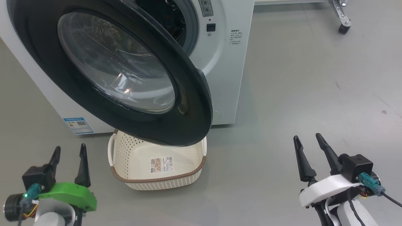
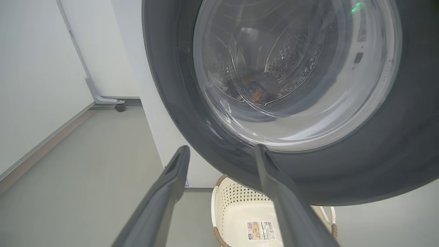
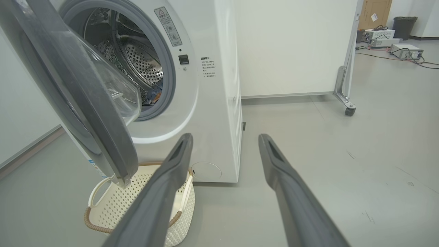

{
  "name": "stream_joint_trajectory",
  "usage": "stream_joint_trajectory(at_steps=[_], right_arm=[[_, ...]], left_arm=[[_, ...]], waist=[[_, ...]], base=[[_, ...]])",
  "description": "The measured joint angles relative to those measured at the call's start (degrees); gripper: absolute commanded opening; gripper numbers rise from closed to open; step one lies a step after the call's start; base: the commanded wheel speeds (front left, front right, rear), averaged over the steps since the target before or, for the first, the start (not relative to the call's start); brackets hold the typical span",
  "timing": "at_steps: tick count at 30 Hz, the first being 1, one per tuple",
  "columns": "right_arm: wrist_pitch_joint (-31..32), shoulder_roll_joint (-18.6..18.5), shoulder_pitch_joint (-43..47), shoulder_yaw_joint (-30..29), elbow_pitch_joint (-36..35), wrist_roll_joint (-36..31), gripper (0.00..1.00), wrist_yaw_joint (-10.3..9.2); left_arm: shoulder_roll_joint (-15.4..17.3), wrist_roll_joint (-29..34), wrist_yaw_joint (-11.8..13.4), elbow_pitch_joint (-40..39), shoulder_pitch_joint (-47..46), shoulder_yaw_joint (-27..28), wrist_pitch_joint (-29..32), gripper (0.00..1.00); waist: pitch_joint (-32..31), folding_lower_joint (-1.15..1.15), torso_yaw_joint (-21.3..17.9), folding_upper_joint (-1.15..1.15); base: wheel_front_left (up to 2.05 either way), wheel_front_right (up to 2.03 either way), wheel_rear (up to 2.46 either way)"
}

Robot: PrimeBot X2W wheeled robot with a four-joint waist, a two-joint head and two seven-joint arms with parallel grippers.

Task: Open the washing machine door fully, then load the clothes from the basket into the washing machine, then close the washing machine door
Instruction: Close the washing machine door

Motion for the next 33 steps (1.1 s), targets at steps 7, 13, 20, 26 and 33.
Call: stream_joint_trajectory(at_steps=[7,13,20,26,33], right_arm=[[0.0,0.1,0.0,-0.4,0.0,-0.3,1.0,0.0],[0.0,0.2,0.0,-0.4,0.0,-0.3,1.0,0.0],[0.0,0.2,0.0,-0.4,0.0,-0.4,1.0,0.0],[0.0,0.3,0.0,-0.3,0.1,-0.8,0.67,0.0],[0.0,0.3,0.0,-0.3,0.1,-0.8,0.0,0.0]], left_arm=[[-1.8,3.1,0.6,-4.5,4.8,2.7,0.0,1.0],[-3.0,4.8,1.0,-7.4,7.5,4.4,0.0,1.0],[-3.9,7.1,1.0,-9.5,9.6,6.2,0.0,1.0],[-4.9,8.1,1.0,-10.9,11.3,7.1,0.0,1.0],[-5.5,9.7,1.0,-11.6,12.7,8.1,0.0,1.0]], waist=[[-0.1,0.0,-0.5,0.0],[-0.2,0.0,-0.8,0.0],[-0.3,0.0,-1.0,0.0],[-0.5,0.0,-1.1,0.0],[-0.5,0.0,-1.1,0.0]], base=[[0.0,0.0,0.0],[0.0,0.0,0.0],[0.0,0.0,0.0],[0.0,0.0,0.0],[0.0,0.0,0.0]])
